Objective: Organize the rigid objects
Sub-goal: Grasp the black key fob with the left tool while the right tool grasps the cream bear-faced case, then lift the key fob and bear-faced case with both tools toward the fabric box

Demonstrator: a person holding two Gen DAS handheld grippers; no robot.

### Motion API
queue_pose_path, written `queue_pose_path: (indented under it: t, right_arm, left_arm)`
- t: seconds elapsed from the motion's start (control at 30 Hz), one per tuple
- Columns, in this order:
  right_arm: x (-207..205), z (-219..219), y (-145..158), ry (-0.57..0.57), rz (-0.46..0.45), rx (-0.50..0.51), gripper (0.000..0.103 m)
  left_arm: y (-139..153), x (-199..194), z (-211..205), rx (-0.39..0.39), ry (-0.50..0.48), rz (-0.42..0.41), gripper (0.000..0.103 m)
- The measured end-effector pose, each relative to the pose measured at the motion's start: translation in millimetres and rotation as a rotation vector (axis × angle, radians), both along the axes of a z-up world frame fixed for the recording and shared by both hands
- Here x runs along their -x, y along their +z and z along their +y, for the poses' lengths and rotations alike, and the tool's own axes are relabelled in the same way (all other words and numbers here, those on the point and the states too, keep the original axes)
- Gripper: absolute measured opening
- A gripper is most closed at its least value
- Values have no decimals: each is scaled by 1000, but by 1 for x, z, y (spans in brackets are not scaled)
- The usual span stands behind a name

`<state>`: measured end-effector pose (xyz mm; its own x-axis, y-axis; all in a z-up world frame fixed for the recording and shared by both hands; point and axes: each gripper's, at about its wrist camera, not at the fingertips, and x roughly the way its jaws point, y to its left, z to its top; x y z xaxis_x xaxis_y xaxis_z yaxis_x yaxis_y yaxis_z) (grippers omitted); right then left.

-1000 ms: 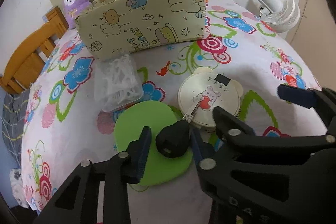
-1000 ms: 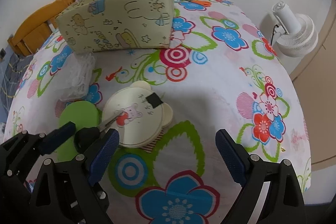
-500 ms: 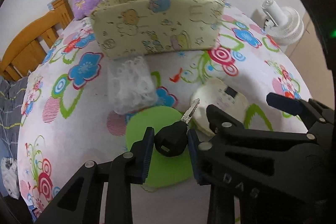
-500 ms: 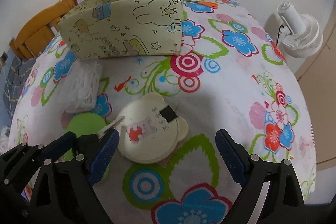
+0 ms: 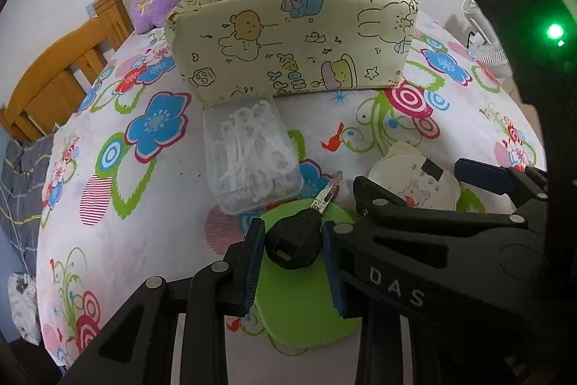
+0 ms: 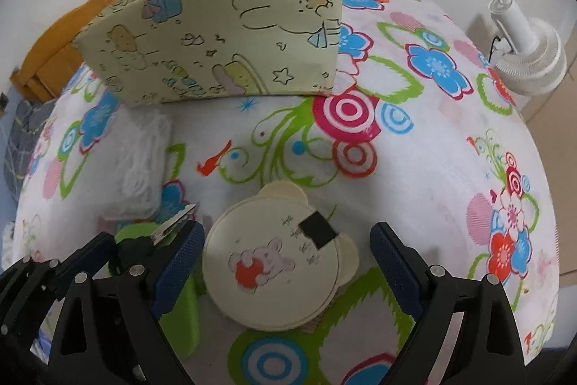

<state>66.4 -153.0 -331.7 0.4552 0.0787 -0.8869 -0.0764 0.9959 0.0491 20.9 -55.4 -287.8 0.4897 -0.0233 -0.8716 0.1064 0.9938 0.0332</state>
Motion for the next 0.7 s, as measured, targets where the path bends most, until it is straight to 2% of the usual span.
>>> queue_pose_path:
  t: [0.33,0.53,0.63,0.7]
  right_arm:
    - [-3,-1,-1,-43,73,25,94]
    - [3,-1,-2,-58,81,31,94]
    - [5,2,0,-57,70,52,85]
    - [5,2,1,-60,68,45,85]
  left_arm:
    - [-1,-5,5,45,18,33,32]
    - [-2,0,5,45,18,39,32]
    - [-2,0,4,47,19,40,32]
    - [-2,0,3,48,18,40,32]
